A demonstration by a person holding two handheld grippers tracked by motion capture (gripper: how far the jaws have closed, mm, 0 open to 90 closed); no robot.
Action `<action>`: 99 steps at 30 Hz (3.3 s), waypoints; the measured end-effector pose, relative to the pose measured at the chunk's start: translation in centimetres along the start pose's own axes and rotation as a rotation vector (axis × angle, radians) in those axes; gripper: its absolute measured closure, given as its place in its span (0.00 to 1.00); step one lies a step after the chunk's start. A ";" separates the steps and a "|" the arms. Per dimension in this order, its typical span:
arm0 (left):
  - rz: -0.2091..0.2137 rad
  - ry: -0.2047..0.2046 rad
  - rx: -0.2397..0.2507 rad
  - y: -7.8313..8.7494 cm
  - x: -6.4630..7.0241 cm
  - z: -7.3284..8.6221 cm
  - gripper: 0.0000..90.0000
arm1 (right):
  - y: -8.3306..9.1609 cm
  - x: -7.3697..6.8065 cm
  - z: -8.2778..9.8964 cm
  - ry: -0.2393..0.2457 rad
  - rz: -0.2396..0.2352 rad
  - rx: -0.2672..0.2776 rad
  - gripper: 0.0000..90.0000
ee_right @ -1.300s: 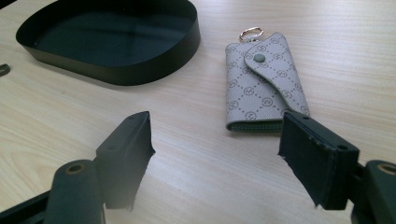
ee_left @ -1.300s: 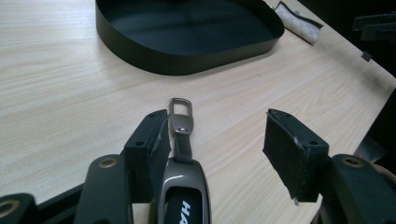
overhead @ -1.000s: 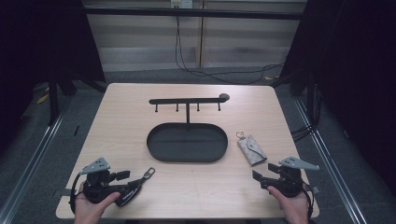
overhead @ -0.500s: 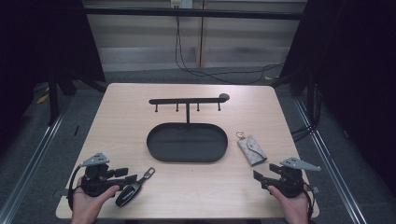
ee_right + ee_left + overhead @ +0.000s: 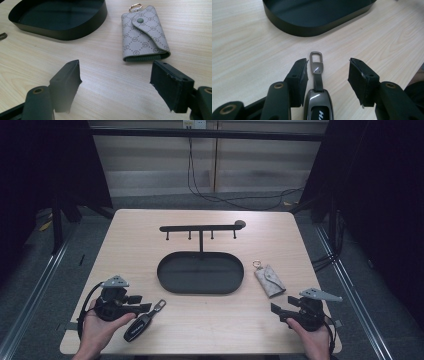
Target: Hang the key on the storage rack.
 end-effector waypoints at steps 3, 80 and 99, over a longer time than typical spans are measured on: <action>-0.001 -0.014 -0.018 -0.3 -0.2 -0.3 0.55 | 0.1 0.1 -0.1 -0.001 0.005 0.012 0.27; -0.199 -0.169 -0.654 -8.4 0.2 -0.4 0.72 | -0.5 -0.1 0.4 0.005 -0.025 -0.033 0.26; -0.158 -0.148 -0.646 -8.1 -0.3 -0.5 0.78 | -0.5 0.0 0.5 0.004 -0.022 -0.043 0.27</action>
Point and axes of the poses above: each handheld gripper's, and its own axes: y roughly backward along the jaws, z roughly out of its underside, x roughly to its right, the point moved 8 cm from there along -y, roughly forward along the jaws, and after that the axes turned 10 degrees about y, right-handed, at the moved point
